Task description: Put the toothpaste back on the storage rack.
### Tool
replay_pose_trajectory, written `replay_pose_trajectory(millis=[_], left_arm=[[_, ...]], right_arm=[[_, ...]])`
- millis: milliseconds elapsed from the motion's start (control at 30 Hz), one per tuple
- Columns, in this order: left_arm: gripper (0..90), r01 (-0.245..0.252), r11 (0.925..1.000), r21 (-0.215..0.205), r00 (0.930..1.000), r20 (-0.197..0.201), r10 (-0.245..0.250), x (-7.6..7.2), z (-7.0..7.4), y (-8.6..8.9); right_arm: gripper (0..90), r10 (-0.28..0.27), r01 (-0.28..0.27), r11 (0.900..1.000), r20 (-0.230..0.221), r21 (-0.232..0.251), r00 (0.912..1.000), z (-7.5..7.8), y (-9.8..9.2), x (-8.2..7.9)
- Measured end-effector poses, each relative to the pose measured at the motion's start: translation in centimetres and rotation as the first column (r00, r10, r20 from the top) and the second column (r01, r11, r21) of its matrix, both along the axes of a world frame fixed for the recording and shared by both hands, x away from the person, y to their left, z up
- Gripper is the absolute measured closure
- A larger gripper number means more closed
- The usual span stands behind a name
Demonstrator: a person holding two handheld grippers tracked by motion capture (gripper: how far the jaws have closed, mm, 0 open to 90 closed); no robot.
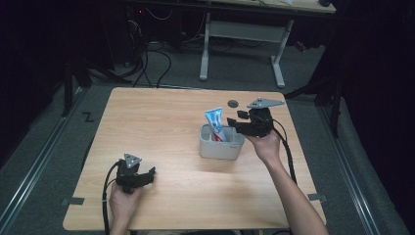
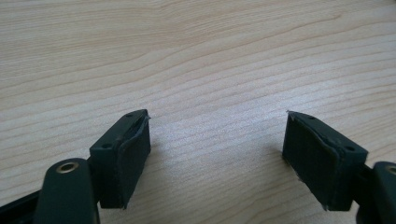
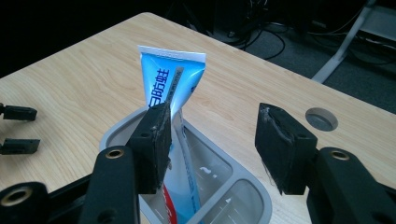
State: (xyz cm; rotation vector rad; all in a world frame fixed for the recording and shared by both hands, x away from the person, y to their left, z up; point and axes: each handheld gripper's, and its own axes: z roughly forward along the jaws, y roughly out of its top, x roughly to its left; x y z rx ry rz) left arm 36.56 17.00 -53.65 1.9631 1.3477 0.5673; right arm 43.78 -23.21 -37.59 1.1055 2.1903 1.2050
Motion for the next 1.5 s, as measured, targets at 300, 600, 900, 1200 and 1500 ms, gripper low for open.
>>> replay_pose_trajectory(millis=[300, 600, 900, 1200, 1500], left_arm=[[23.7, 0.000, 1.0000, 0.001, 1.0000, 0.000, 0.000, 0.0, 0.0, 0.0], [23.7, 0.000, 1.0000, 0.001, 1.0000, 0.000, 0.000, 0.0, 0.0, 0.0], [23.6, 0.001, 1.0000, -0.001, 1.0000, 0.000, -0.001, 0.0, 0.0, 0.0], [23.6, 0.000, 1.0000, -0.004, 1.0000, 0.000, 0.000, 0.0, 0.0, 0.0], [23.6, 0.001, 1.0000, -0.003, 1.0000, 0.000, -0.001, 0.0, 0.0, 0.0]], right_arm=[[46.0, -0.018, 0.018, 1.000, 0.006, 0.008, 0.9998, 0.4, -0.7, -0.3], [46.0, -0.031, 0.030, 0.999, 0.022, 0.011, 0.9993, 0.9, -1.5, -0.8], [46.0, -0.051, 0.051, 0.999, 0.041, 0.017, 0.9979, 1.7, -2.6, -1.5], [46.0, -0.068, 0.067, 0.998, 0.057, 0.020, 0.9960, 2.2, -3.7, -2.1], [46.3, -0.091, 0.088, 0.995, 0.055, 0.040, 0.9944, 1.7, -4.9, -2.8]])
